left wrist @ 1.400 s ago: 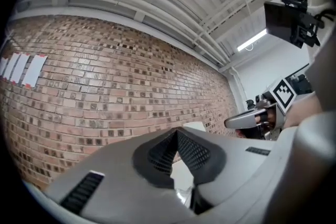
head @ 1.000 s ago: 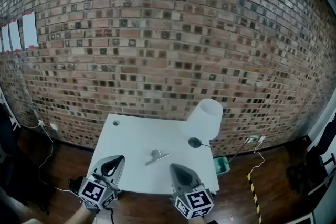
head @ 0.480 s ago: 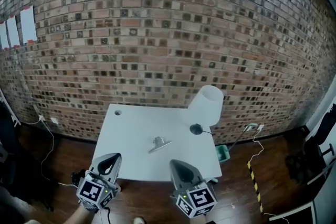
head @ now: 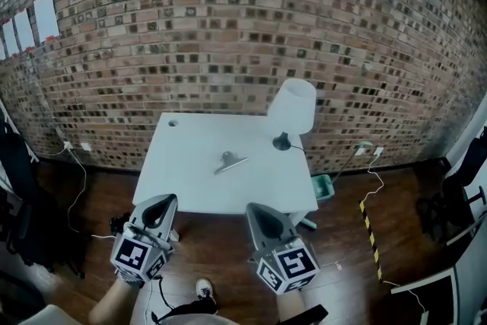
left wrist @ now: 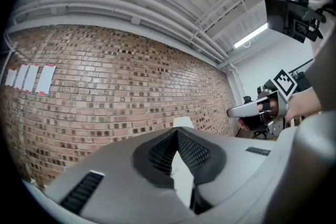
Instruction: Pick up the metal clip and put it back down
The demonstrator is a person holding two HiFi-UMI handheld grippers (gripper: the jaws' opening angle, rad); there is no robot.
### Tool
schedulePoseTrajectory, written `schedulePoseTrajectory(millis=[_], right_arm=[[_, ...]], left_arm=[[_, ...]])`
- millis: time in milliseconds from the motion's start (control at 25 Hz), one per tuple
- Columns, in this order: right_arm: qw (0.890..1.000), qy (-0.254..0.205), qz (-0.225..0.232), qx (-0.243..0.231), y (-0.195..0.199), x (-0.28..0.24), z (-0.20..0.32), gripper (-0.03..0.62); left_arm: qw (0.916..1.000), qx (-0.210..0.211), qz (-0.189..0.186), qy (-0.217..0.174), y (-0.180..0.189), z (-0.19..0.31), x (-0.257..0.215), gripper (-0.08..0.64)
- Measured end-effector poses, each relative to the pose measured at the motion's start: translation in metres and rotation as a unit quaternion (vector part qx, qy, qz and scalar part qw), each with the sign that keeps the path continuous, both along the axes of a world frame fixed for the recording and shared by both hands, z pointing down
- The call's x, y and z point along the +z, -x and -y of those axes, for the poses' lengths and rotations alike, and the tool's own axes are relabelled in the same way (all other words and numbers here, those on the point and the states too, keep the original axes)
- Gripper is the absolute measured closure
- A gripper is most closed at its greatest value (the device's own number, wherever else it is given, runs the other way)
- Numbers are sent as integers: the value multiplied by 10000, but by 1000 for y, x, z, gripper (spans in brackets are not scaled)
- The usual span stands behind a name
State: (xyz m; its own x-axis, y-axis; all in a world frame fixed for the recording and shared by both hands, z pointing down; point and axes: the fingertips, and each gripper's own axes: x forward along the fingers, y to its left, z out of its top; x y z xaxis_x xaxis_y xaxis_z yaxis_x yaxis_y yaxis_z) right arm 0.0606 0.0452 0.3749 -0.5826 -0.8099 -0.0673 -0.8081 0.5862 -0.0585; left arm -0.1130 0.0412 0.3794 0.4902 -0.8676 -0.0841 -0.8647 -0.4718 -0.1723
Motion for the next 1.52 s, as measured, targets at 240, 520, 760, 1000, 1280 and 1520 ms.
schedulePoseTrajectory(millis=[240, 520, 760, 1000, 1280, 1520], right_arm=[[9998, 0, -53, -179, -41, 4, -95, 607], [9995, 240, -56, -216, -85, 18, -186, 607], [9996, 171, 8, -234, -93, 10, -228, 607], [9998, 49, 11, -217, -85, 1, -246, 607], [9994, 19, -87, -327, -55, -2, -259, 607], [9992, -76, -182, -360, -35, -5, -262, 607]], left_arm=[[9999, -156, 10, -43, -42, -92, 4, 545], [9996, -241, 174, -39, -79, -192, 9, 545], [9994, -305, 162, -77, -86, -235, -1, 545], [9993, -221, 230, -193, -85, -254, -7, 546], [9991, -210, 269, -238, -68, -264, -15, 545], [9990, -157, 297, -287, -59, -266, -18, 545]])
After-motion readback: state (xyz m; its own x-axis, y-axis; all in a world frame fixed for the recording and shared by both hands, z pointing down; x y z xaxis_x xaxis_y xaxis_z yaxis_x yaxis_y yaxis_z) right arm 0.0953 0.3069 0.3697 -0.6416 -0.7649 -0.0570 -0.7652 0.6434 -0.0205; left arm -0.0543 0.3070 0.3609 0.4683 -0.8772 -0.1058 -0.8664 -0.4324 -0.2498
